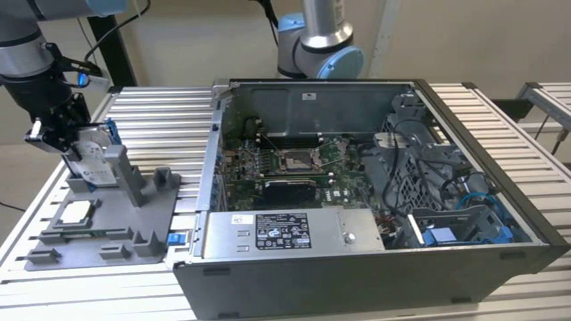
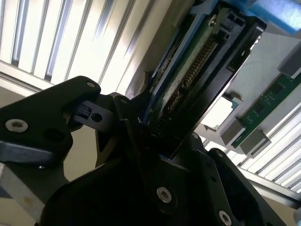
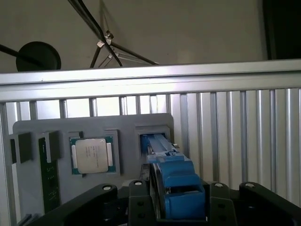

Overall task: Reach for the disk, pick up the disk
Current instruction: 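Pick up the disk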

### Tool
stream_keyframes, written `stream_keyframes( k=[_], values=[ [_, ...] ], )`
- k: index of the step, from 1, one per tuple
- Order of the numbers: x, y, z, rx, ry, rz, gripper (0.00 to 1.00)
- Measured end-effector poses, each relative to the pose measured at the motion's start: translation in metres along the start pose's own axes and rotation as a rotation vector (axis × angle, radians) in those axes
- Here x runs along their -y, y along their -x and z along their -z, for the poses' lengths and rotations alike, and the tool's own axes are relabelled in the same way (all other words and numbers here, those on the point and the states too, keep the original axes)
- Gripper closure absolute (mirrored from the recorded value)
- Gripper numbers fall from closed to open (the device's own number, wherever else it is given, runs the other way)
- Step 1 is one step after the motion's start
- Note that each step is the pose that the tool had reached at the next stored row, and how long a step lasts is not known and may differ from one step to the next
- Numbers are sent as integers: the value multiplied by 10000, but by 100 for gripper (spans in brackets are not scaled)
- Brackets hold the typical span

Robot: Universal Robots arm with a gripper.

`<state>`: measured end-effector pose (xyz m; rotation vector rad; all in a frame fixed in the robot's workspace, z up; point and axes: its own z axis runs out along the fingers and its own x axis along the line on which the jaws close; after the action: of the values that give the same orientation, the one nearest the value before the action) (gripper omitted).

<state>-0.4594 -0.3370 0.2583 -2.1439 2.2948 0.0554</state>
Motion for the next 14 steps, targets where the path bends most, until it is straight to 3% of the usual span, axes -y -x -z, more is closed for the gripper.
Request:
stream_keyframes(
  k=[10,12,14],
  values=[
    [0,-1,-4,13,1,-1,100],
    [0,-3,-5,147,7,4,100],
    [0,-4,-4,218,13,4,100]
  ],
)
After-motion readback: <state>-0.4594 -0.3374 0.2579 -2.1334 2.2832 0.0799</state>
